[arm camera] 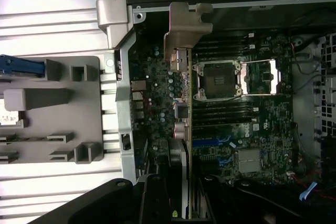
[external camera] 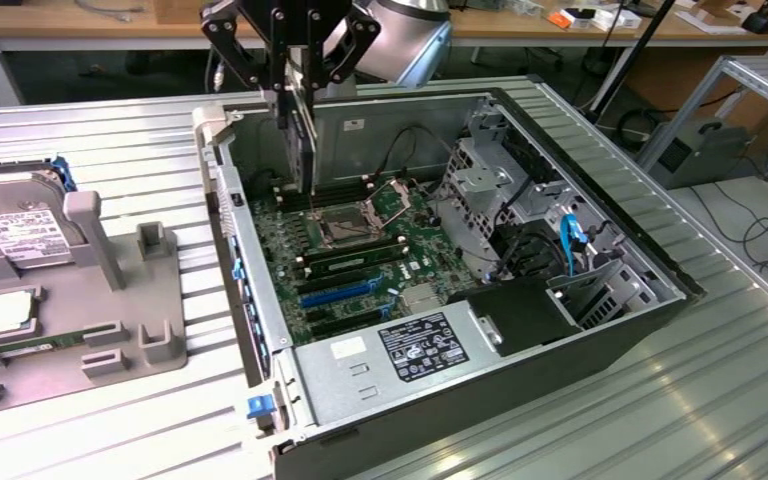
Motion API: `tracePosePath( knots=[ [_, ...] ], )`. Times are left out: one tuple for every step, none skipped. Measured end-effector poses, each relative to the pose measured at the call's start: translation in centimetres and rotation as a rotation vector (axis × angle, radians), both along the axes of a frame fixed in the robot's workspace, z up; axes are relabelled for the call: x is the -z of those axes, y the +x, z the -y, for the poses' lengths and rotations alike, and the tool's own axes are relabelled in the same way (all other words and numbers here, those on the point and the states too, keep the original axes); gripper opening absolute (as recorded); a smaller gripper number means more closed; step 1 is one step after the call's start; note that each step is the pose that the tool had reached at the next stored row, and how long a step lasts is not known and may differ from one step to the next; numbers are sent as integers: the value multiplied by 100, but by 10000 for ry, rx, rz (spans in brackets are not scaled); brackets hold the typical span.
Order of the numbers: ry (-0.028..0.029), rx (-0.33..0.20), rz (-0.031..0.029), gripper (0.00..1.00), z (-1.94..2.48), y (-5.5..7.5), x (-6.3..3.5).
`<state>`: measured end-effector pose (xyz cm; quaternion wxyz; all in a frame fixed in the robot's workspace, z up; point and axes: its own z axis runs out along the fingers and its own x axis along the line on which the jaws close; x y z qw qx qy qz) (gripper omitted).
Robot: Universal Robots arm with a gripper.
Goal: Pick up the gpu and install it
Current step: 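Pick up the gpu and move the gpu toward the slot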
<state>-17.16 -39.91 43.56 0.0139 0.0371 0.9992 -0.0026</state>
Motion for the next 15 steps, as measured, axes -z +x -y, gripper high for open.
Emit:
tracePosePath(
  knots=[
    [-7,0,-1,27,0,12,5],
    [-12,0,0,27,0,21,10],
    [-15,-1,0,27,0,27,12],
    [-19,-1,0,27,0,34,16],
    [-25,0,0,27,0,44,20],
    [-30,0,0,27,0,52,24],
    [-35,-1,0,27,0,62,29],
    [-41,0,0,27,0,71,33],
    [-46,0,0,27,0,81,38],
    [-53,0,-1,27,0,92,43],
    [-62,-1,0,27,0,105,51],
    [-68,-1,0,27,0,116,57],
    [-72,0,0,27,0,123,62],
    [-77,0,0,27,0,130,68],
    [-80,0,0,27,0,134,70]
  ],
)
